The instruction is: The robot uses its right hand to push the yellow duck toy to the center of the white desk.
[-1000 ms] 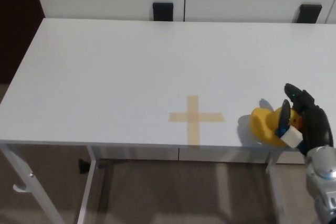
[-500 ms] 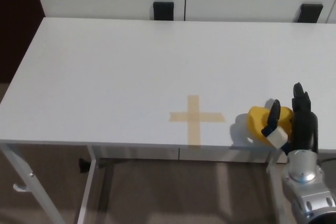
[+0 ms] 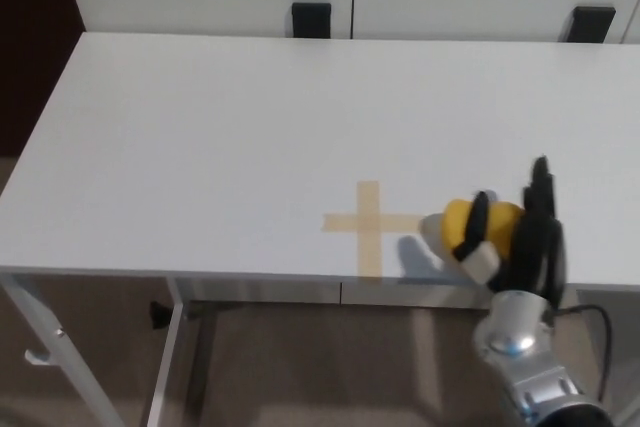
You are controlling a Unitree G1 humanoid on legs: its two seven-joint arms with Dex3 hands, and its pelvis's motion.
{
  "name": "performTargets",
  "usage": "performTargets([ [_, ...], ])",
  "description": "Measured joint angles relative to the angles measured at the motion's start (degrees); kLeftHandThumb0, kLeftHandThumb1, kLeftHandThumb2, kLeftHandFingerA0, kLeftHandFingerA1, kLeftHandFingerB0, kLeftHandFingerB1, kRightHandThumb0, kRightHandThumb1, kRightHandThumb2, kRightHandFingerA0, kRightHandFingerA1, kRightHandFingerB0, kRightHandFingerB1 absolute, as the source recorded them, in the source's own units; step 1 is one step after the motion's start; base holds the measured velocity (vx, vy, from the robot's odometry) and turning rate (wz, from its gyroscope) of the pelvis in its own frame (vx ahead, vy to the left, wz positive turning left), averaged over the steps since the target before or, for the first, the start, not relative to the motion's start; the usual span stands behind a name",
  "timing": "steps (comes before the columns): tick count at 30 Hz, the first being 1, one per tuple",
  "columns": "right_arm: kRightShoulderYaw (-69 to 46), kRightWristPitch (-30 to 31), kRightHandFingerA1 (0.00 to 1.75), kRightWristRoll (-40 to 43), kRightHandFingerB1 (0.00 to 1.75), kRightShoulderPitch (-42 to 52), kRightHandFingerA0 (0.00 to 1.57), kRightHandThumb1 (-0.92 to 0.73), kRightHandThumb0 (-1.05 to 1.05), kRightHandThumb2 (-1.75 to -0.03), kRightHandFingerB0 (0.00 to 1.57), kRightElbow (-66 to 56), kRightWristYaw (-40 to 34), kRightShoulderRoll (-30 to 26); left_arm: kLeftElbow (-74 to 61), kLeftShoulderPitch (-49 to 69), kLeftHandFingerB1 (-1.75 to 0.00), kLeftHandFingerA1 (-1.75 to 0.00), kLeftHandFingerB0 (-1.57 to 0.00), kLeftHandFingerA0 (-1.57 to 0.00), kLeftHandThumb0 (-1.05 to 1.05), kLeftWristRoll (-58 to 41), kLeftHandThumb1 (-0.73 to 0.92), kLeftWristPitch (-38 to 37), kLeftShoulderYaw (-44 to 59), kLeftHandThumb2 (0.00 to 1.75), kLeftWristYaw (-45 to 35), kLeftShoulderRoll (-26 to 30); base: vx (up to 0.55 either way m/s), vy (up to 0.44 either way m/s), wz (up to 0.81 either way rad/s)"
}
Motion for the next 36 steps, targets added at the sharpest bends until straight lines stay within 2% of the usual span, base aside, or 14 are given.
performTargets([
  [3, 0.79, -1.24, 0.22, -0.44, 0.08, -0.82, 0.00, -0.84, -1.05, -1.17, 0.00, 0.28, -0.03, 0.91, -0.01, 0.00, -0.66, -0.91, -0.84, -0.84, -0.20, 0.09, 0.64, 0.00, -0.17, 0.70, 0.00, 0.00, 0.00, 0.000, 0.00],
  [4, 1.04, -1.78, 0.00, -0.51, 0.00, -1.02, 0.00, -0.92, -0.88, -0.70, 0.00, 0.41, 0.09, 1.23, 0.00, 0.00, -0.65, -0.90, -0.83, -0.82, -0.19, 0.15, 0.64, 0.00, -0.29, 0.71, 0.00, 0.00, 0.00, 0.000, 0.00],
  [5, 1.16, -2.27, 0.00, -0.51, 0.00, -1.15, 0.00, -0.92, -0.88, -0.70, 0.00, 0.48, 0.40, 1.49, 0.01, 0.02, -0.65, -0.90, -0.83, -0.82, -0.19, 0.23, 0.64, 0.00, -0.44, 0.71, 0.01, 0.00, 0.00, 0.000, 0.00],
  [6, 1.20, -2.41, 0.20, -0.50, 0.06, -1.18, 0.00, -0.82, -1.05, -1.16, 0.00, 0.51, 0.49, 1.56, 0.01, 0.03, -0.65, -0.91, -0.84, -0.81, -0.19, 0.24, 0.63, 0.00, -0.48, 0.76, 0.01, 0.00, 0.00, 0.000, 0.00],
  [10, 0.99, -4.66, 0.20, 0.54, 0.06, -1.22, 0.00, -0.82, -1.05, -1.16, 0.00, 0.50, 4.11, 2.59, 0.14, 0.04, -0.64, -0.88, -0.84, -0.83, -0.18, 0.25, 0.64, 0.00, -0.50, 0.76, 0.01, -0.06, 0.00, 0.000, 0.00],
  [11, 0.99, -4.66, 0.17, 0.54, 0.05, -1.22, 0.00, -0.82, -1.05, -1.15, 0.00, 0.50, 4.11, 2.59, 0.14, 0.04, -0.67, -0.91, -0.84, -0.83, -0.22, 0.25, 0.63, 0.00, -0.50, 0.68, 0.01, -0.06, 0.00, 0.000, 0.00],
  [12, 0.87, -4.95, 0.17, 0.85, 0.05, -1.22, 0.00, -0.82, -1.05, -1.15, 0.00, 0.50, 4.90, 2.72, 0.14, 0.03, -0.67, -0.91, -0.84, -0.83, -0.22, 0.25, 0.63, 0.00, -0.50, 0.68, 0.01, -0.06, 0.00, 0.000, 0.00],
  [13, 0.70, -5.28, 0.17, 1.27, 0.05, -1.22, 0.00, -0.82, -1.05, -1.15, 0.00, 0.50, 5.87, 2.82, 0.14, 0.02, -0.62, -0.84, -0.82, -0.82, -0.24, 0.26, 0.65, 0.00, -0.50, 0.62, 0.01, -0.06, 0.00, 0.000, 0.00],
  [17, 0.47, -6.06, 0.14, 2.01, 0.04, -1.21, 0.00, -0.83, -1.05, -1.16, 0.00, 0.50, 8.31, 2.87, 0.15, 0.02, -0.61, -0.80, -0.79, -0.81, -0.23, 0.34, 0.67, 0.00, -0.78, 0.64, 0.01, -0.06, 0.00, 0.000, 0.00],
  [23, 0.29, -6.10, 0.15, 3.29, 0.02, -1.20, 0.00, -0.83, -1.05, -1.17, 0.00, 0.08, 12.82, 2.86, 0.16, -0.07, -0.66, -0.86, -0.82, -0.83, -0.22, 0.34, 0.64, 0.00, -0.87, 0.67, 0.01, -0.07, 0.00, 0.000, 0.00],
  [25, 0.21, -6.10, 0.16, 3.85, 0.03, -1.06, 0.00, -0.83, -1.05, -1.18, 0.00, -0.16, 14.49, 2.90, 0.15, -0.10, -0.63, -0.82, -0.82, -0.83, -0.21, 0.36, 0.67, 0.00, -0.93, 0.67, 0.01, -0.06, 0.00, 0.000, 0.00],
  [26, 0.21, -6.10, 0.15, 3.85, 0.02, -1.06, 0.00, -0.84, -1.05, -1.18, 0.00, -0.16, 14.49, 2.90, 0.15, -0.10, -0.65, -0.89, -0.84, -0.84, -0.19, 0.36, 0.65, 0.00, -0.93, 0.73, 0.01, -0.06, 0.00, 0.000, 0.00],
  [28, 0.15, -6.08, 0.14, 4.12, 0.02, -0.86, 0.00, -0.86, -1.05, -1.20, 0.00, -0.29, 15.42, 2.99, 0.14, -0.11, -0.67, -0.87, -0.85, -0.86, -0.18, 0.37, 0.61, 0.00, -0.96, 0.80, 0.01, -0.06, 0.00, 0.000, 0.00],
  [36, -0.40, -5.53, 0.12, 6.17, 0.02, 0.52, 0.00, -0.83, -1.05, -1.22, 0.00, -1.26, 20.53, 3.96, -0.07, -0.16, -0.67, -0.91, -0.86, -0.86, -0.19, 0.38, 0.63, 0.00, -1.21, 0.76, 0.01, -0.06, 0.00, 0.000, 0.00],
])
